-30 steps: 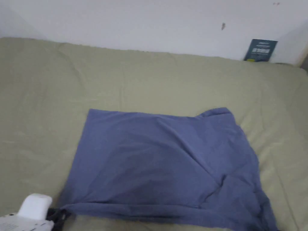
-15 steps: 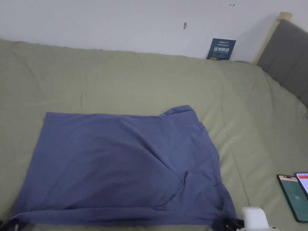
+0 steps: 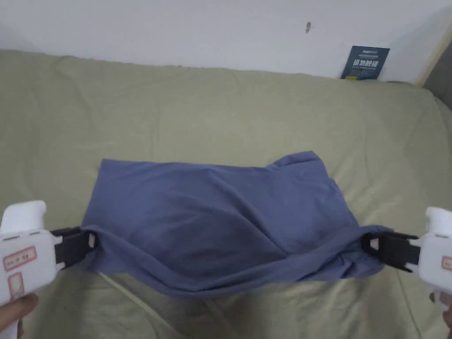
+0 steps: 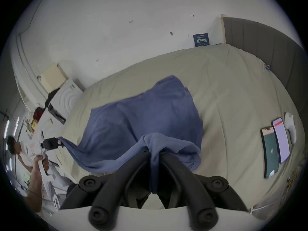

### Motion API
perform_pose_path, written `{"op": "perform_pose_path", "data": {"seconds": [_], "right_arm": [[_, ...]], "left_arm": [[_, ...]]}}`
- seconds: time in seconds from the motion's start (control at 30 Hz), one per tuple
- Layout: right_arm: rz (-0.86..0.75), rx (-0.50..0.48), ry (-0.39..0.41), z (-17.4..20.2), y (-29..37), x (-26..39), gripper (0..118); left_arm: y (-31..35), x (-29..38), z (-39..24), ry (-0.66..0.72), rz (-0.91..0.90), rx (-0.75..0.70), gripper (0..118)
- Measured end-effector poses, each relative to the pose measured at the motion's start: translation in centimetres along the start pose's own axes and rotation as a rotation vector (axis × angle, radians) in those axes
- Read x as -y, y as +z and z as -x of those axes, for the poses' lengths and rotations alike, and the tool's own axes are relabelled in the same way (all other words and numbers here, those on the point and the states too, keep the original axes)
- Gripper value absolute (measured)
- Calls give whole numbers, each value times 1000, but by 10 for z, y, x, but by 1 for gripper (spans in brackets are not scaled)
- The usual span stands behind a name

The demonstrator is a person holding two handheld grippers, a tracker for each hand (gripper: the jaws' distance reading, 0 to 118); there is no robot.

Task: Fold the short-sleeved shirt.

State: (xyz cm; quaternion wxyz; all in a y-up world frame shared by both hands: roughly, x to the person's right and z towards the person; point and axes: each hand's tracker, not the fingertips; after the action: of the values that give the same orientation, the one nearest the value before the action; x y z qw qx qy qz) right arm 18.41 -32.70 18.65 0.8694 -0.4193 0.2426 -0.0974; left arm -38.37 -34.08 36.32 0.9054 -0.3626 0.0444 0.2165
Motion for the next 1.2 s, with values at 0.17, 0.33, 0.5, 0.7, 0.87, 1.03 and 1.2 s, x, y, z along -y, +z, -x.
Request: {"op": "perform_pose_path", "data": {"seconds": [0.17,0.33,0.5,0.7,0.87,1.03,1.2], "right_arm": [[116,47,-90,-16,-64,-49,3],[221,120,-150,-34,-135,-61,3],[161,183,-71,-37,-148,-56,59],[17,116,3,-22,-76,-33,118],[-106,88,138,21,9,52,112],[-181,64,90,34,47,138,41],[-213,30,88,41,56,176,0]], "left_arm": [[-47,-38,20,141,-5,-99,2],[-112,-52,47,352,102,-161,3],[-143,-45,57,471,141,-172,22],[-78,-14,34,230,-46,-213,117],[15,48,16,-47,-221,-157,113],[53,115,0,-192,-197,-223,72],[28,129,19,-22,-81,-108,0]]}}
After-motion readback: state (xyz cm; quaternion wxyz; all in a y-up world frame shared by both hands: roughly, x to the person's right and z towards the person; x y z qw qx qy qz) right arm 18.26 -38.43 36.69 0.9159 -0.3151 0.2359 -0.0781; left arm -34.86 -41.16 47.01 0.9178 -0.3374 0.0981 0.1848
